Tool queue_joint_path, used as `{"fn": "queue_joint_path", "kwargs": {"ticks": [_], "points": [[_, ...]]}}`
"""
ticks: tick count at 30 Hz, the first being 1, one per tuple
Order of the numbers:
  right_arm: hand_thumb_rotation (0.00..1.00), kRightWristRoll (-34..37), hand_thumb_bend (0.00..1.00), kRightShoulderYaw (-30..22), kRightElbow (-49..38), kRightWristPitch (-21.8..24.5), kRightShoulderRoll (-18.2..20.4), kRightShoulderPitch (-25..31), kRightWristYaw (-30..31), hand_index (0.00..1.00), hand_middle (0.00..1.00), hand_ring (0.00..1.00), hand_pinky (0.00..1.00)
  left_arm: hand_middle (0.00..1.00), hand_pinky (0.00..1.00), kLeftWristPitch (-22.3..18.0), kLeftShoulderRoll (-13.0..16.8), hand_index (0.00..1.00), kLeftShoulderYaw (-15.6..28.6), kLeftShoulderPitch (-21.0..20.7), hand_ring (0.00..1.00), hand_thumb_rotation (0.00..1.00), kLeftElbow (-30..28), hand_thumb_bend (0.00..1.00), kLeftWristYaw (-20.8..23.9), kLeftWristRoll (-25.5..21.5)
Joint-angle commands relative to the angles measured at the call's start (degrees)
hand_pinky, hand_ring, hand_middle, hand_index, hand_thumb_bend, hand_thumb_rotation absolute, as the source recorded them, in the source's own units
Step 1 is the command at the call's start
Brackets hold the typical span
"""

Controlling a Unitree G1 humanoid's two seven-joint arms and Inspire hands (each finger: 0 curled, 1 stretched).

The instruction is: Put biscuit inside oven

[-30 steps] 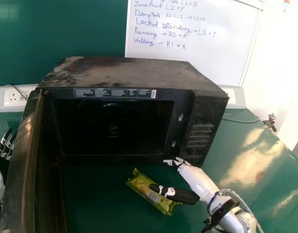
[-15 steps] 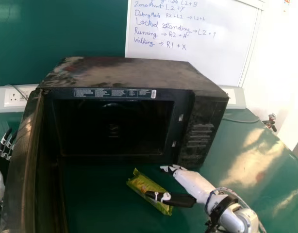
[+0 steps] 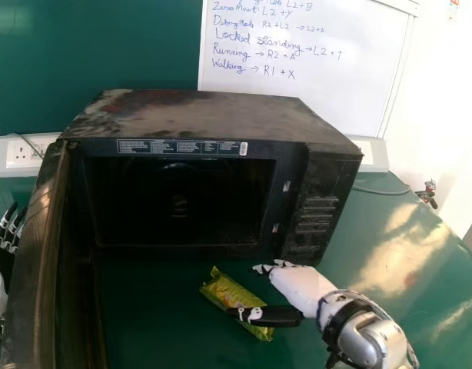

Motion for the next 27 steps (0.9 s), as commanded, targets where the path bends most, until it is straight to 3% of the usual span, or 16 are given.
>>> {"fn": "queue_joint_path", "kwargs": {"ticks": [1, 17, 27], "points": [[0.59, -0.93, 1.0, 1.03, -0.71, -0.96, -0.5, -1.52, 0.85, 0.95, 0.88, 0.91, 0.89, 0.81, 0.0, -0.01, -2.3, 0.97, -0.36, 1.68, 0.72, 0.0, 2.18, 0.0, -0.36, -0.27], [0.66, -9.61, 1.0, 5.83, 1.74, -7.19, 0.63, -3.96, -0.5, 0.93, 0.85, 0.88, 0.81, 0.81, 0.0, 0.32, -2.58, 0.96, -0.33, 1.95, 0.72, 0.0, 1.53, 0.0, -0.48, -0.58], [0.63, -13.48, 1.0, 7.34, 2.72, -7.6, 0.94, -4.62, 1.18, 0.94, 0.87, 0.9, 0.86, 0.81, 0.0, 0.32, -2.58, 0.97, -0.39, 1.98, 0.71, 0.0, 1.37, 0.0, -0.09, -0.37]]}}
